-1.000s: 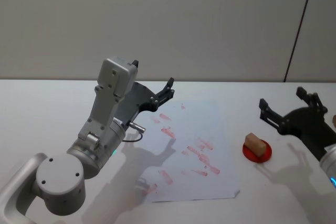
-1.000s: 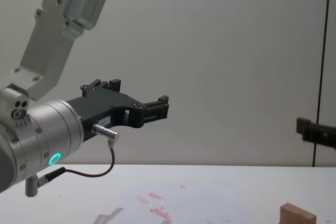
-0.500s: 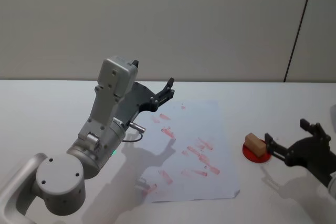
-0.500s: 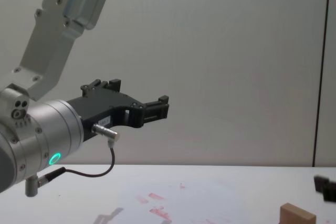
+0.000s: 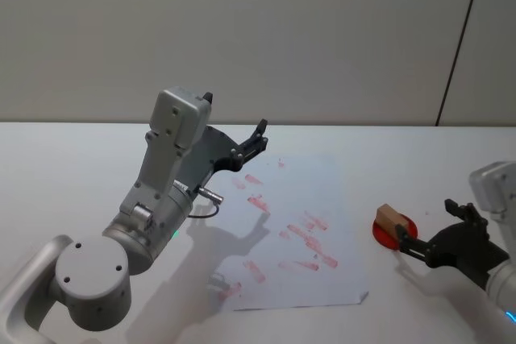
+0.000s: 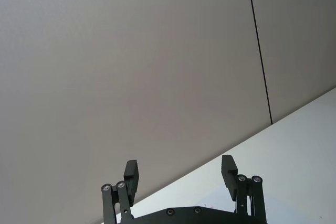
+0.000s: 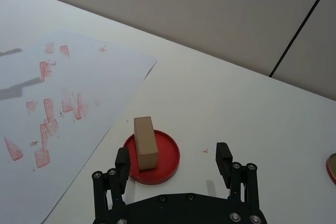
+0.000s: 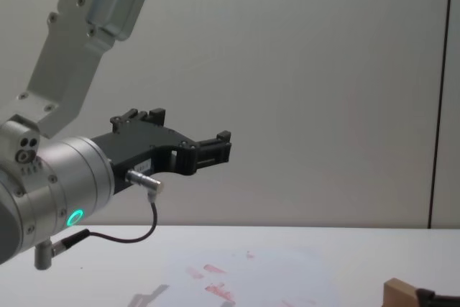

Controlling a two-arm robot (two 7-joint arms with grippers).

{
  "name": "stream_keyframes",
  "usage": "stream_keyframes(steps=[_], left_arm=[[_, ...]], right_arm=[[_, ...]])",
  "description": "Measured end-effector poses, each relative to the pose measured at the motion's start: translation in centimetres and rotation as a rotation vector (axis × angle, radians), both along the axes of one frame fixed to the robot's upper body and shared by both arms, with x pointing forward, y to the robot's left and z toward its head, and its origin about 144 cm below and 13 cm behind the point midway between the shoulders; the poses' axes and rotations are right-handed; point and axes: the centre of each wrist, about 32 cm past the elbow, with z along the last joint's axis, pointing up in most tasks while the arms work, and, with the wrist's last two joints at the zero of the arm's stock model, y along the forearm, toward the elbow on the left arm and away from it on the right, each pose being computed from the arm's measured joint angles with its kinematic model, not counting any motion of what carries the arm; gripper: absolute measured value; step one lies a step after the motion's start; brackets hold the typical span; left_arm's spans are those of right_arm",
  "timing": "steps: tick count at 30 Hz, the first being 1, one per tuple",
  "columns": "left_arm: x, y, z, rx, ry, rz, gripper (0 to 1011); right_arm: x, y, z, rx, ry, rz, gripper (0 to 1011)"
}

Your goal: Use the one hand to pick up the stamp and affix it onto the A4 paper.

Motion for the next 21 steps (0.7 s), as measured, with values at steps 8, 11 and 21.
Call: stream_keyframes(steps=[8, 11, 21], left_arm=[[0.0, 0.0, 0.0, 0.0, 0.0, 0.0, 1003], [0.0, 0.0, 0.0, 0.0, 0.0, 0.0, 1003], [0.0, 0.0, 0.0, 0.0, 0.0, 0.0, 1003]], right_arm=[[1.4, 0.5, -0.6, -0.025, 0.024, 0.014, 1001], [1.8, 0.7, -0.8, -0.032, 0.03, 0.02, 1001], [3.0, 1.3, -1.4, -0.047, 0.048, 0.039, 1001]])
